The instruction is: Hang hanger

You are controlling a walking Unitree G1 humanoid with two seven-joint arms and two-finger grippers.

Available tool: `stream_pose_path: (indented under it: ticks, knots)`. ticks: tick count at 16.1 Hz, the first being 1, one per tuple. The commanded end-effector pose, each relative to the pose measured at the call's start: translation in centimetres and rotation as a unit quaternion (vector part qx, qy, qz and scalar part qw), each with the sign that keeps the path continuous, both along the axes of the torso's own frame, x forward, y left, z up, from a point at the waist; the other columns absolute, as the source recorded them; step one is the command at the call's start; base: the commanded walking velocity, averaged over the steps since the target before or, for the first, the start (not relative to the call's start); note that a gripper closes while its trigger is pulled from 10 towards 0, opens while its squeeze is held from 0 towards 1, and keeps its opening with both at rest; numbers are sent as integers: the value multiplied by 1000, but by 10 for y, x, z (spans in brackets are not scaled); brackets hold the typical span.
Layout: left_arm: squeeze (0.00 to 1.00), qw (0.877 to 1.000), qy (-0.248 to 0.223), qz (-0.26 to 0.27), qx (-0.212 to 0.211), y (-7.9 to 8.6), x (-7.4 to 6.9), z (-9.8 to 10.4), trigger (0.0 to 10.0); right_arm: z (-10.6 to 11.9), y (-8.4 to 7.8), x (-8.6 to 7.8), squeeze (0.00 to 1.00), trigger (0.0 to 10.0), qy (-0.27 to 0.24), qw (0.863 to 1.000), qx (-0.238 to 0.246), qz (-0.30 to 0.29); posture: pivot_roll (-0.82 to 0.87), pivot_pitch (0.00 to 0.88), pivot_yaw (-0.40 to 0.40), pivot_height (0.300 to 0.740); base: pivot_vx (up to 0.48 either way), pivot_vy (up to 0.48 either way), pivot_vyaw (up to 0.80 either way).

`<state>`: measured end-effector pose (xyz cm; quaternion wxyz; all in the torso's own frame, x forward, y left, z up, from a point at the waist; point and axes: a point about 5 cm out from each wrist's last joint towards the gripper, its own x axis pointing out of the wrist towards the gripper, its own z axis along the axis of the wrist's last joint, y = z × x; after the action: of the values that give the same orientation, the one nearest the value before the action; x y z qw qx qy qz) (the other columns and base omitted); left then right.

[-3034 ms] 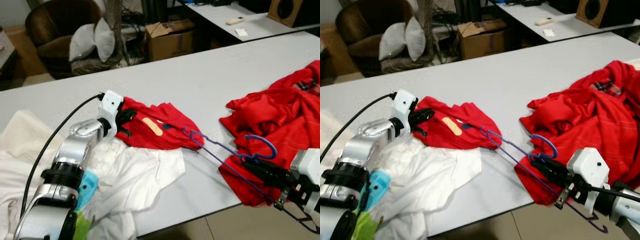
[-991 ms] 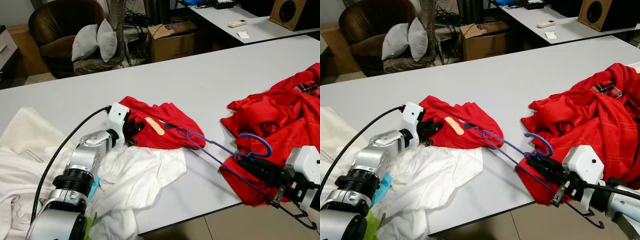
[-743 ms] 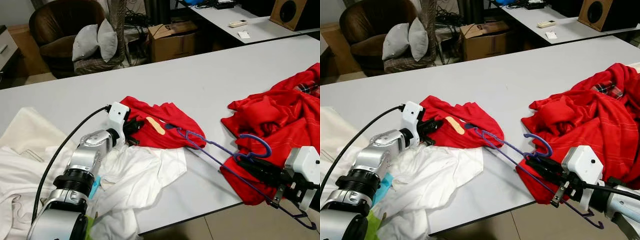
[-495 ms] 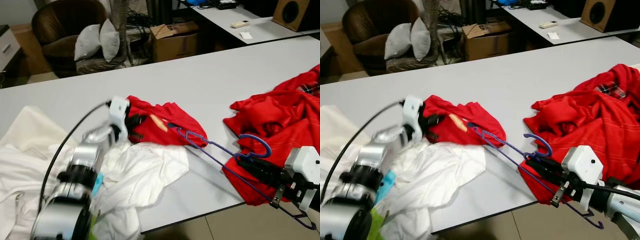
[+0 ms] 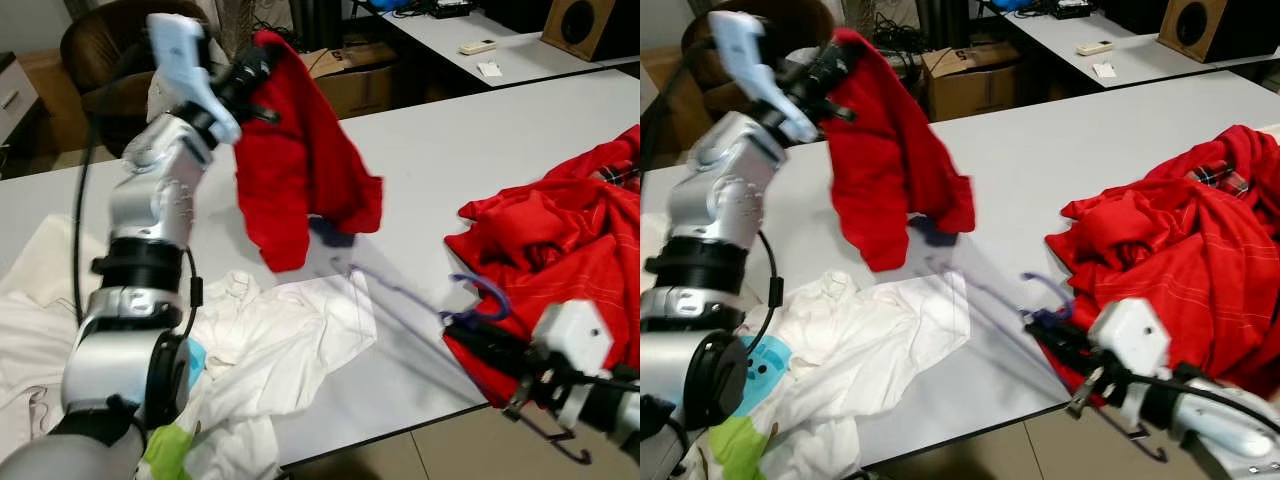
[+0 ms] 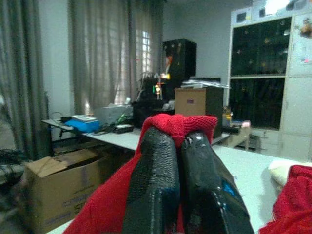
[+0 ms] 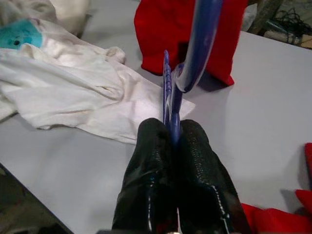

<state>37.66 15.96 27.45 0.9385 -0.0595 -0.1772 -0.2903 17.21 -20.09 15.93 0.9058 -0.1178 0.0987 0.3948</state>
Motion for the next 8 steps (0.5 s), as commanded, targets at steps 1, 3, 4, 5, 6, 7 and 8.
stream_pose_path:
  ticks: [1,3,4,5,6,7,8]
  knots:
    - [0,998,52,5,28,8,-3,-31,0,4,8,-2,0,10000,-14,1000,6,13,-146,0,112,740,0,0,0]
    - [0,994,88,-3,66,9,-15,-55,0,6,11,-2,0,10000,-16,1000,12,19,-140,0,106,740,0,0,0]
    - [0,991,99,0,84,10,-19,-62,0,6,14,-2,0,10000,-17,999,15,24,-139,0,104,740,0,0,0]
    - [0,988,113,4,103,12,-23,-70,0,6,16,-3,0,10000,-16,999,16,27,-138,0,102,740,0,0,0]
    - [0,984,126,5,123,15,-27,-77,0,6,18,-2,0,10000,-18,999,20,25,-136,0,97,740,0,0,0]
    - [0,981,134,5,138,17,-31,-83,0,6,21,0,0,10000,-22,999,26,19,-132,0,93,740,0,0,0]
    - [0,979,140,4,151,19,-35,-86,0,5,24,7,0,10000,-28,999,36,-2,-127,0,90,740,0,0,0]
